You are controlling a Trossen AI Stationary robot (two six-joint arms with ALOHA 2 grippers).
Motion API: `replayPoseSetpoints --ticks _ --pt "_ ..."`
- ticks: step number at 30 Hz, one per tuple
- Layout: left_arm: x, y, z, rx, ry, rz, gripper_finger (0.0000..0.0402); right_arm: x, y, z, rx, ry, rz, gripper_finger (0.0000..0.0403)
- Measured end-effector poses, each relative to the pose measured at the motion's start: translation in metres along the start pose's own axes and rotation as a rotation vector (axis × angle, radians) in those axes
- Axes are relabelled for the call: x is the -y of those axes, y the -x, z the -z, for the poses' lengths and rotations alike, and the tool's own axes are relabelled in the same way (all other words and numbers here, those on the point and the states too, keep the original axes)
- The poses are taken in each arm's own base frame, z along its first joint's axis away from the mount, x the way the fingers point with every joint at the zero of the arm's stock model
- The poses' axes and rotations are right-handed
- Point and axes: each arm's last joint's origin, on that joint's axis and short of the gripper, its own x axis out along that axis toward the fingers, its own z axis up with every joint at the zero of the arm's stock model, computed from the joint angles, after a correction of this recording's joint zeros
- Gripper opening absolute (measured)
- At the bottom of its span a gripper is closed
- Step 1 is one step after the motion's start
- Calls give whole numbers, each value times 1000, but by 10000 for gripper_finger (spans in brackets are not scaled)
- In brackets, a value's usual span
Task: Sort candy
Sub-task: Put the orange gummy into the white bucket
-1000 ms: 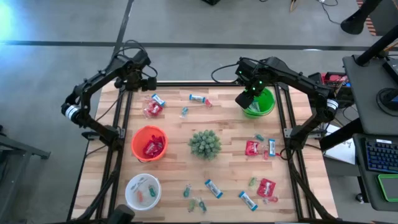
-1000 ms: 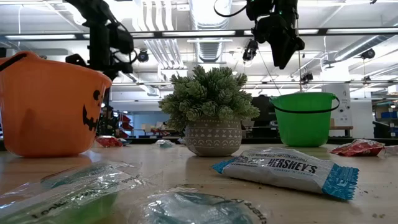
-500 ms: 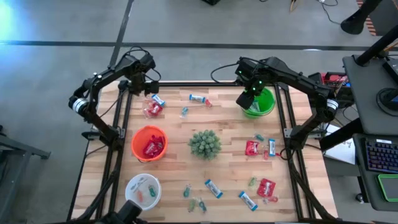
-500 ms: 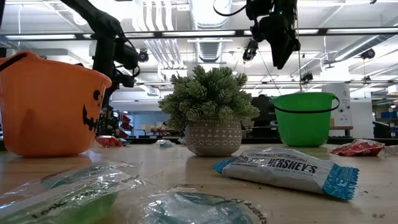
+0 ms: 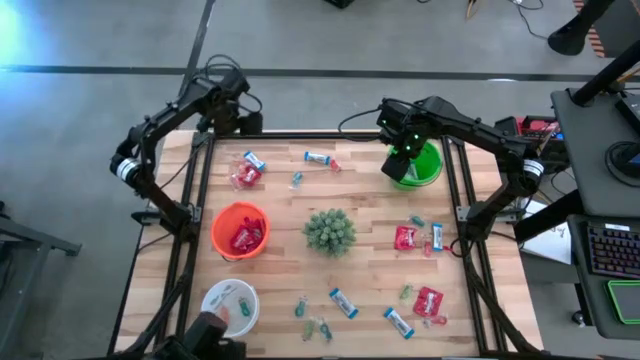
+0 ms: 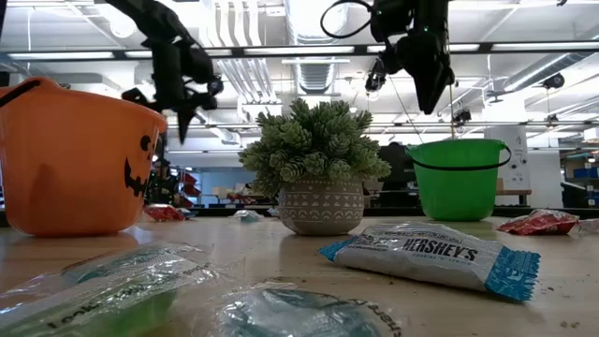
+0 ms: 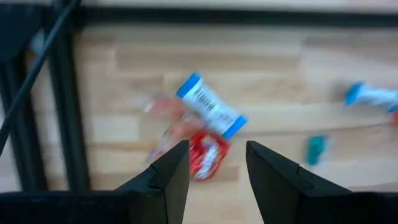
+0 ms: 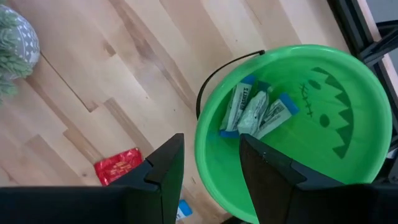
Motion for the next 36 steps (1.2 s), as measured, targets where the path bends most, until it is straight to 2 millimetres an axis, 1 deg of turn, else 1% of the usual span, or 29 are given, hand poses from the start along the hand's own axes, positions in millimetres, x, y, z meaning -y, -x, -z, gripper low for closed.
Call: replayPoseSetpoints --ticks 4,9,14,18,21,26,32,36 --pt "7 9 -19 55 -24 22 139 0 0 0 -1 0 0 146" --pt "16 12 -37 37 -99 -23 139 0 0 1 -7 -12 0 146" --pt "16 2 -51 -60 -158 -215 139 0 0 2 -17 -21 0 146" --pt "16 -12 -59 -158 -214 -278 139 0 0 2 -20 -39 1 146" --pt "17 -19 -62 -185 -267 -281 139 0 1 3 -26 -39 1 146" --pt "13 -23 -62 -216 -357 -279 139 0 3 5 -23 -39 1 146" --pt "10 -10 -59 -197 -416 -260 139 0 3 5 -21 -66 1 146" --pt "2 -9 -53 -218 -419 -258 139 0 4 6 -19 -78 1 146"
